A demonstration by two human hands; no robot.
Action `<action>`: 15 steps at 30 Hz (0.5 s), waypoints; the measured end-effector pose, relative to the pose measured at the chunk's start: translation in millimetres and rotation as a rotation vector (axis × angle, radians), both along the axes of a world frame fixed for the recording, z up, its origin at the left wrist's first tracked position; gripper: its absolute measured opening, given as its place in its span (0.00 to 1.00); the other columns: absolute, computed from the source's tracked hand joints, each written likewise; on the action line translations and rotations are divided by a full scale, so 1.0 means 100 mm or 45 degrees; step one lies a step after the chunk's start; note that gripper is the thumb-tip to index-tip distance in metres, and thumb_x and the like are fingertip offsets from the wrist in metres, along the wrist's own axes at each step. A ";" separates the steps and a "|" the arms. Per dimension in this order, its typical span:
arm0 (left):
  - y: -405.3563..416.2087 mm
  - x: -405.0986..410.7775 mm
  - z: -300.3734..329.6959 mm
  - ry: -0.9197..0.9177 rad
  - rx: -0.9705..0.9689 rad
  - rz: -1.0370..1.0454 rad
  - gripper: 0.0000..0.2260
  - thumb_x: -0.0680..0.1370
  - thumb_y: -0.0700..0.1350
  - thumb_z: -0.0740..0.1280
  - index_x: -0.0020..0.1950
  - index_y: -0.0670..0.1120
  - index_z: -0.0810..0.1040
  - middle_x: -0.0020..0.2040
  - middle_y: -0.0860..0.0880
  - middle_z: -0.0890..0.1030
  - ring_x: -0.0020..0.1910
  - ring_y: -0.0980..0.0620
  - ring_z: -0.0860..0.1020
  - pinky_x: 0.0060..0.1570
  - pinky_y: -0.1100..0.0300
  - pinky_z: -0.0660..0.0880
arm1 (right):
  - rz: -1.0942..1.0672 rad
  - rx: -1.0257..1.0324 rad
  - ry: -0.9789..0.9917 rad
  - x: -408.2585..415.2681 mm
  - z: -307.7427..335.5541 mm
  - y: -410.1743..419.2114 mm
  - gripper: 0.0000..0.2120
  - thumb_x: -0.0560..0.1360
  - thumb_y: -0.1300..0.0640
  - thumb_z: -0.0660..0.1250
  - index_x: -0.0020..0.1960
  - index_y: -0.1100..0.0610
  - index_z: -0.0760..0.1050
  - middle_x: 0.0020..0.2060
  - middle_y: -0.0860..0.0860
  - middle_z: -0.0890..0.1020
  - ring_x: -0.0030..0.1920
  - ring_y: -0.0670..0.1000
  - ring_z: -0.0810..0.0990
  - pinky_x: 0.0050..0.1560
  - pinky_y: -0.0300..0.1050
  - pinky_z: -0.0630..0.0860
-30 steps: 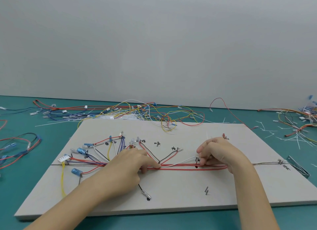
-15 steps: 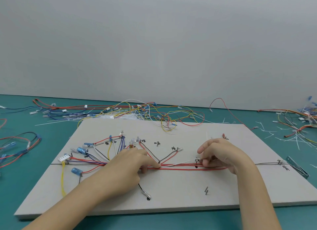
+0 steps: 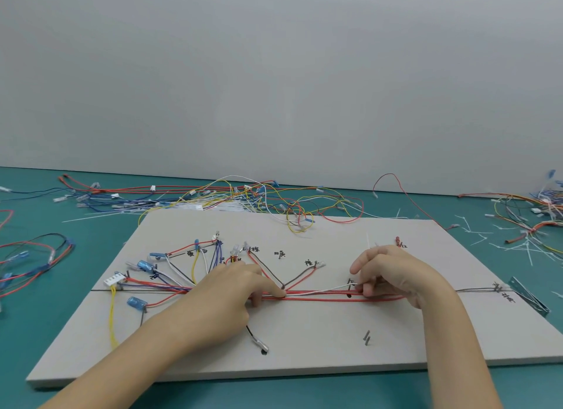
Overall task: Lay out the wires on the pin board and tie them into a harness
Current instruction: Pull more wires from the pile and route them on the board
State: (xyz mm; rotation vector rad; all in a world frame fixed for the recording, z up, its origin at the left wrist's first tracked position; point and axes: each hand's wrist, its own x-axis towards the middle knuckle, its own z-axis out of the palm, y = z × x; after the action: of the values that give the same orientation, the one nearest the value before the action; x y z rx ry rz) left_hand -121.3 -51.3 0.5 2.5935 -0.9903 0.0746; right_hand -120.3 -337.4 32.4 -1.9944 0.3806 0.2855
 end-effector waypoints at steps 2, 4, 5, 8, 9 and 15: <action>0.00 -0.01 0.01 -0.004 0.001 -0.001 0.36 0.68 0.30 0.56 0.65 0.64 0.74 0.40 0.62 0.68 0.45 0.60 0.66 0.41 0.72 0.58 | 0.007 -0.022 0.009 0.00 0.00 0.01 0.10 0.69 0.73 0.62 0.39 0.63 0.79 0.30 0.62 0.79 0.28 0.53 0.78 0.32 0.40 0.78; -0.01 -0.01 0.01 -0.012 0.003 0.000 0.35 0.68 0.31 0.57 0.65 0.64 0.74 0.40 0.63 0.68 0.45 0.60 0.65 0.41 0.73 0.58 | 0.014 -0.052 0.013 0.00 0.00 0.02 0.10 0.69 0.73 0.62 0.38 0.62 0.79 0.32 0.63 0.79 0.26 0.52 0.77 0.35 0.41 0.78; -0.01 0.00 0.01 -0.013 0.003 0.002 0.35 0.68 0.31 0.57 0.65 0.64 0.74 0.40 0.63 0.68 0.45 0.60 0.65 0.41 0.74 0.58 | 0.014 -0.055 0.012 0.00 0.00 0.02 0.10 0.69 0.73 0.62 0.38 0.62 0.79 0.32 0.63 0.78 0.26 0.52 0.77 0.36 0.42 0.78; 0.01 0.00 0.00 -0.007 0.001 0.001 0.35 0.68 0.31 0.56 0.65 0.64 0.74 0.40 0.64 0.68 0.45 0.60 0.65 0.41 0.74 0.57 | 0.002 -0.018 0.007 -0.01 0.01 0.02 0.10 0.69 0.73 0.62 0.38 0.62 0.79 0.28 0.62 0.78 0.28 0.53 0.79 0.38 0.43 0.79; 0.01 0.00 -0.01 -0.008 0.000 0.001 0.35 0.68 0.31 0.56 0.65 0.64 0.74 0.40 0.64 0.68 0.44 0.60 0.65 0.41 0.74 0.58 | -0.001 -0.003 0.010 -0.01 0.01 0.02 0.10 0.70 0.73 0.62 0.39 0.63 0.79 0.26 0.61 0.77 0.31 0.54 0.80 0.38 0.42 0.79; -0.01 0.01 -0.02 -0.007 -0.008 -0.001 0.35 0.67 0.31 0.56 0.65 0.64 0.74 0.40 0.63 0.68 0.45 0.60 0.65 0.40 0.74 0.57 | -0.001 0.040 0.023 -0.02 0.02 0.01 0.09 0.70 0.73 0.61 0.41 0.63 0.78 0.23 0.59 0.76 0.35 0.56 0.81 0.39 0.42 0.80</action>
State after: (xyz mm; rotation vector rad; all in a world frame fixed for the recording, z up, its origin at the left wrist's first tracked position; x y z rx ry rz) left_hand -120.4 -51.8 -1.4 2.5883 -0.9916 0.0846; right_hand -122.1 -336.2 34.4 -1.9616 0.3863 0.3073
